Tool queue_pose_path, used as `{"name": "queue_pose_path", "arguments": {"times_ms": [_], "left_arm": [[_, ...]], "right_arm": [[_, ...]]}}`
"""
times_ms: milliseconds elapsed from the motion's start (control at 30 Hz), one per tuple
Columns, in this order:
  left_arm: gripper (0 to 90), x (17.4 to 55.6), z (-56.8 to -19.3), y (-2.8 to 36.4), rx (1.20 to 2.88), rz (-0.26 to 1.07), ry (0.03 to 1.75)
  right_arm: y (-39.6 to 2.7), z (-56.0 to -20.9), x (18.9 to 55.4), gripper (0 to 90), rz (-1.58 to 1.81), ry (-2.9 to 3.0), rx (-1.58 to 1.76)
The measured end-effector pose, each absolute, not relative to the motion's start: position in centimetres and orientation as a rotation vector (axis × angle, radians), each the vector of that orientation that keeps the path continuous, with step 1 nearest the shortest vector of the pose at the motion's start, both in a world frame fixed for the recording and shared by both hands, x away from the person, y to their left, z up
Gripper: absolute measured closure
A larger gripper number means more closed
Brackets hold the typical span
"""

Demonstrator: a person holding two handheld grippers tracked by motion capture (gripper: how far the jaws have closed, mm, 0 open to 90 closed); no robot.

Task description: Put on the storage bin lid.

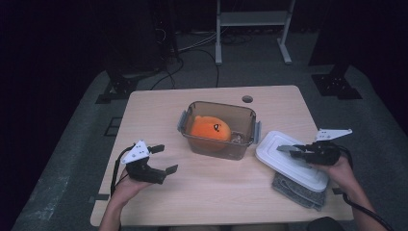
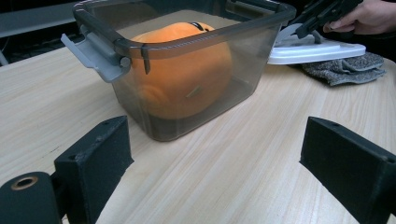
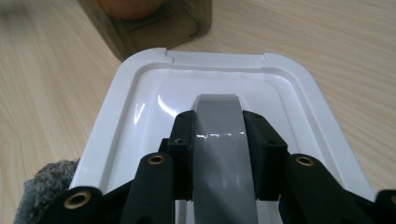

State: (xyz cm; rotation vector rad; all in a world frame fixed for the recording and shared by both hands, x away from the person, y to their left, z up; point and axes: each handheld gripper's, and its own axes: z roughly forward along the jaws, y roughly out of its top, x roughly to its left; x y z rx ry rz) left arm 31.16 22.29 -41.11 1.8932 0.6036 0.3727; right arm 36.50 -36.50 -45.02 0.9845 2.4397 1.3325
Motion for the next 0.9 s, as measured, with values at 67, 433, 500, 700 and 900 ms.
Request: {"name": "queue_pose_path", "arguments": {"times_ms": [67, 433, 500, 700, 900], "left_arm": [[7.9, 31.2, -41.1, 22.3, 1.891, 0.374, 0.603], [7.9, 31.1, -41.1, 22.3, 1.889, 0.375, 0.606], [7.9, 31.1, -41.1, 22.3, 1.888, 0.374, 0.606], [7.9, 31.1, -41.1, 22.3, 1.888, 0.374, 0.606], [7.9, 31.1, -41.1, 22.3, 1.890, 0.374, 0.605]], "right_arm": [[-36.6, -44.9, 36.4, 65.4, 1.334, 2.440, 0.988], [-37.0, -43.7, 35.7, 65.5, 1.340, 2.425, 0.980], [-37.2, -43.5, 35.5, 65.6, 1.344, 2.418, 0.982], [-38.0, -42.7, 34.9, 65.5, 1.341, 2.398, 0.986], [-38.4, -41.7, 34.4, 65.6, 1.348, 2.381, 0.976]]}}
